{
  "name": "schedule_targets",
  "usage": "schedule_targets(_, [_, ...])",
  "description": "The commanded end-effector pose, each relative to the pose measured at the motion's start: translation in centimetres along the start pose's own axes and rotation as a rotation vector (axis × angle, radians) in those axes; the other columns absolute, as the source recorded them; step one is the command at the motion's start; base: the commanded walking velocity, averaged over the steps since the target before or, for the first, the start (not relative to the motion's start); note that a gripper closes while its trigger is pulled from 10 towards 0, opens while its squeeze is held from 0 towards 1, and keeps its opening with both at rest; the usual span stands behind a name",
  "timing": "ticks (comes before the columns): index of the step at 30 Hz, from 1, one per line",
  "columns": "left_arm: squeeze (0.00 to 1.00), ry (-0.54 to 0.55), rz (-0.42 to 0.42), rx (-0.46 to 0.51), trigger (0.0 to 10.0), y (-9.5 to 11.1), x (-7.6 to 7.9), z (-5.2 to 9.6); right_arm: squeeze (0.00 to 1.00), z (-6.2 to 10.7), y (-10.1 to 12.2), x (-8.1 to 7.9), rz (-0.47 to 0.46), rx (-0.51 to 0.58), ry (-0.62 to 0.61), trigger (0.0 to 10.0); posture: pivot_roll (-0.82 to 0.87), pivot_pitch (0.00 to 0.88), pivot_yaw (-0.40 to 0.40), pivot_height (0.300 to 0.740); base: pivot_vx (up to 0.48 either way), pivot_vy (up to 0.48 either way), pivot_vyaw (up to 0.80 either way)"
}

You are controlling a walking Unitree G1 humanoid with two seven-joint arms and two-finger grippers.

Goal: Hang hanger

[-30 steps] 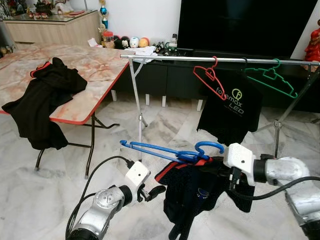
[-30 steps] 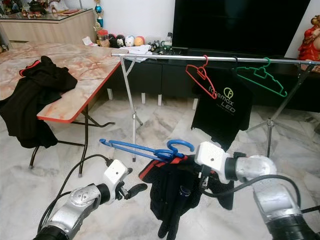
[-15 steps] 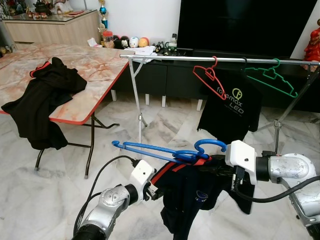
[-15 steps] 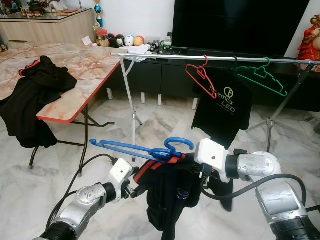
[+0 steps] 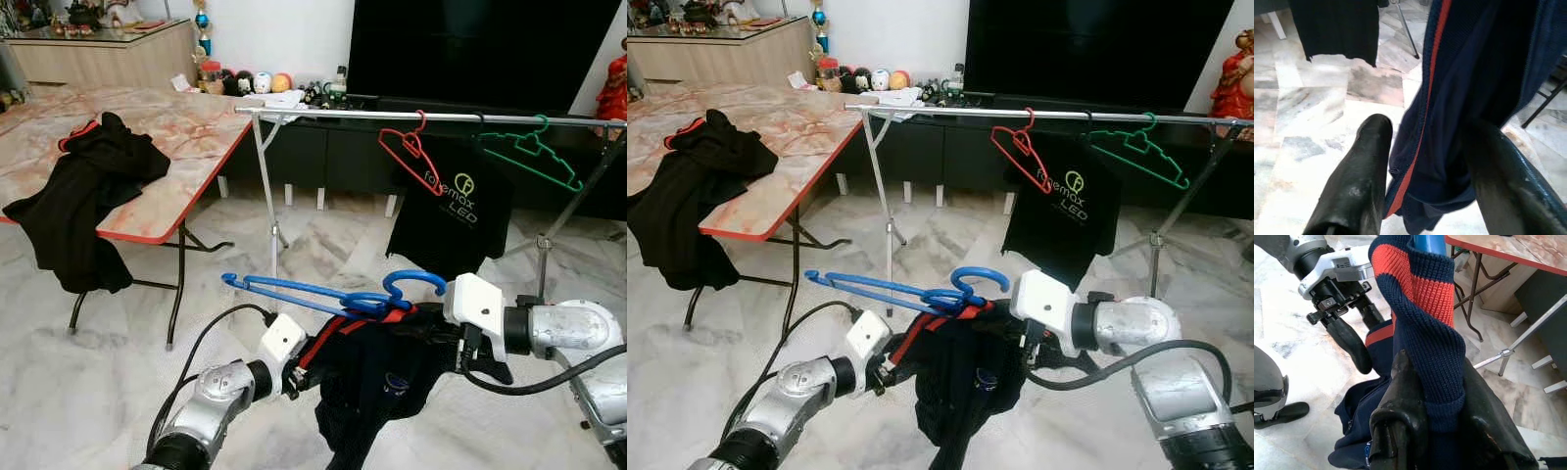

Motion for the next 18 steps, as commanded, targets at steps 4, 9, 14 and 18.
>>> schedule_targets(4, [0.00,-0.019,0.022,0.002,0.0,-0.11,0.23,-0.04,0.00,0.65,0.66,0.96,0.027,0.003,-0.037,0.0,-0.07,0.000,-0.028,0.740,0.000,0.000,0.00])
schedule_targets(9, [0.00,-0.024,0.036,0.001,0.0,-0.16,0.30,-0.09,0.00,0.51,0.53,1.04,0.024,0.001,-0.044,0.0,-0.07,0.000,-0.028,0.740,0.000,0.000,0.00])
schedule_targets(14, [0.00,-0.026,0.040,-0.005,0.0,-0.32,0.33,0.00,0.00,0.43,0.44,1.10,0.023,-0.004,-0.046,0.0,-0.07,0.000,-0.030,0.740,0.000,0.000,0.00])
schedule_targets(18, [0.00,-0.025,0.044,-0.006,0.0,-0.34,0.35,-0.02,0.00,0.36,0.48,1.09,0.023,-0.002,-0.045,0.0,-0.07,0.000,-0.030,0.740,0.000,0.000,0.00])
Point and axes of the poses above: a point about 5 cm out from each wrist's last joint towards the gripper, its own z axis pointing back from the gripper into the wrist, its own y axis along the axis of the wrist's last joint, x = y × z, the point moved 4 cm from there along -z, pointing out of the wrist towards the gripper, and after that the axes turned 1 degree about -z, right-handed, at the moved point
